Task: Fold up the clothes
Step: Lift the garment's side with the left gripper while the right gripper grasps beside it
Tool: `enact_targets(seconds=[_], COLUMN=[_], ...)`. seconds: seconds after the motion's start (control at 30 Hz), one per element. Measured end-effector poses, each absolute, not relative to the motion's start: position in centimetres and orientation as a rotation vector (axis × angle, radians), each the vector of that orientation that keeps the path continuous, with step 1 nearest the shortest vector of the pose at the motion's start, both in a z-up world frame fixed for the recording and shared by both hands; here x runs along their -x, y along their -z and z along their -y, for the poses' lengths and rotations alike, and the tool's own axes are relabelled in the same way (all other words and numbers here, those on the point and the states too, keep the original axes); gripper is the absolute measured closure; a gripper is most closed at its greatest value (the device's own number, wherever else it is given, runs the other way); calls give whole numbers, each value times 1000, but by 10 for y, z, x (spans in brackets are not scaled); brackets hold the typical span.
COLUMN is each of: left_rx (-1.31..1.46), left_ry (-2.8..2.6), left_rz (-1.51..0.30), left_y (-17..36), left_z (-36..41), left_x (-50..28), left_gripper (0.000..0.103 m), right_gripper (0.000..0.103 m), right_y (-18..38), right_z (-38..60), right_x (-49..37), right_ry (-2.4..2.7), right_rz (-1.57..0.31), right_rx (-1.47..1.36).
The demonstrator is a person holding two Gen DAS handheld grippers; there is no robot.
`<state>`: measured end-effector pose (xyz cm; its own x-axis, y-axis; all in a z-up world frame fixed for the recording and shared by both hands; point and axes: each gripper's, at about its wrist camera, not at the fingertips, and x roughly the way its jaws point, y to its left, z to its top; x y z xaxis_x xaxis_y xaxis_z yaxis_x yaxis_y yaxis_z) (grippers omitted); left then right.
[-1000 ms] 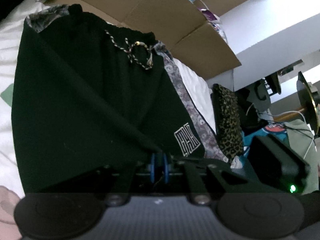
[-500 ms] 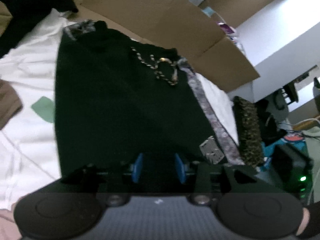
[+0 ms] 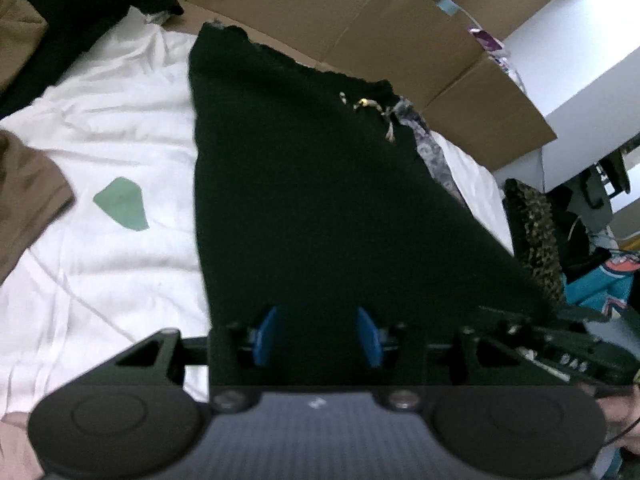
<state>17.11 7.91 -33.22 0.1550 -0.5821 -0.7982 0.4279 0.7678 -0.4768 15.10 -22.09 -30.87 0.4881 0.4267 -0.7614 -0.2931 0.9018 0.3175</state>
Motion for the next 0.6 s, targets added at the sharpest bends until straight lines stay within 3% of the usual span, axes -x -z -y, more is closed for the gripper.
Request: enact_targets(seconds=[0.6], left_rx=[50], left_ry=[778], left_rz=[-1335], left_y=[357], left_z=[-60], left_x=[-146], left_gripper=[53], right_gripper=[102], right_y=[305], right_z=[323], right_x=[-126], right_ry=[-175], right_rz=[-967], right_rx=[-220])
